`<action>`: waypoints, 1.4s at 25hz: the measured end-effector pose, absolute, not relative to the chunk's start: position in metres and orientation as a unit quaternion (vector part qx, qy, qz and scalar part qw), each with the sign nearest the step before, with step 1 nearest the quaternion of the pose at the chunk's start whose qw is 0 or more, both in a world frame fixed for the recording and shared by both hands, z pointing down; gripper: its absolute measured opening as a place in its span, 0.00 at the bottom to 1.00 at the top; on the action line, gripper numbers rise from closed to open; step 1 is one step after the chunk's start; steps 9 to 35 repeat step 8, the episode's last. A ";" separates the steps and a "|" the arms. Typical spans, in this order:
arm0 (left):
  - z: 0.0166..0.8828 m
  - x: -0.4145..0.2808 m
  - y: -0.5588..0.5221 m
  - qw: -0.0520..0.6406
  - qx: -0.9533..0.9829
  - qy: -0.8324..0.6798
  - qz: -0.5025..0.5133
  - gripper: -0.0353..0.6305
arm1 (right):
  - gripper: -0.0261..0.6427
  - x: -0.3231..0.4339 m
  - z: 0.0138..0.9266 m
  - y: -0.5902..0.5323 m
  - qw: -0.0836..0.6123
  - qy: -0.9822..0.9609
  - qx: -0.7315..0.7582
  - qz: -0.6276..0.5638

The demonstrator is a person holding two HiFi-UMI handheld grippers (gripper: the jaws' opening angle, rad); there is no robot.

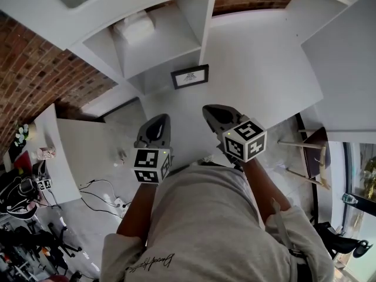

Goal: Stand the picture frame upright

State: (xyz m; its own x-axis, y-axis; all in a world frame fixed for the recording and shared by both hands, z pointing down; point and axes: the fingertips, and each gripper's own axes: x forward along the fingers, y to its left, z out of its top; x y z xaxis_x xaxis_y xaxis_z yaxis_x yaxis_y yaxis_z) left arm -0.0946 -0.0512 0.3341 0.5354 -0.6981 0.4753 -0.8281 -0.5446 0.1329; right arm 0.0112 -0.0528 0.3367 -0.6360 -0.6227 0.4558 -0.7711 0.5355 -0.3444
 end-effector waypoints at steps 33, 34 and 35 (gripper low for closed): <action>0.335 -0.092 -0.052 0.180 0.860 -0.439 0.187 0.08 | 0.08 0.010 0.338 -0.054 0.143 -0.864 0.402 0.268; 0.335 -0.092 -0.052 0.180 0.860 -0.439 0.187 0.08 | 0.08 0.010 0.338 -0.054 0.143 -0.864 0.402 0.268; 0.335 -0.092 -0.052 0.180 0.860 -0.439 0.187 0.08 | 0.08 0.010 0.338 -0.054 0.143 -0.864 0.402 0.268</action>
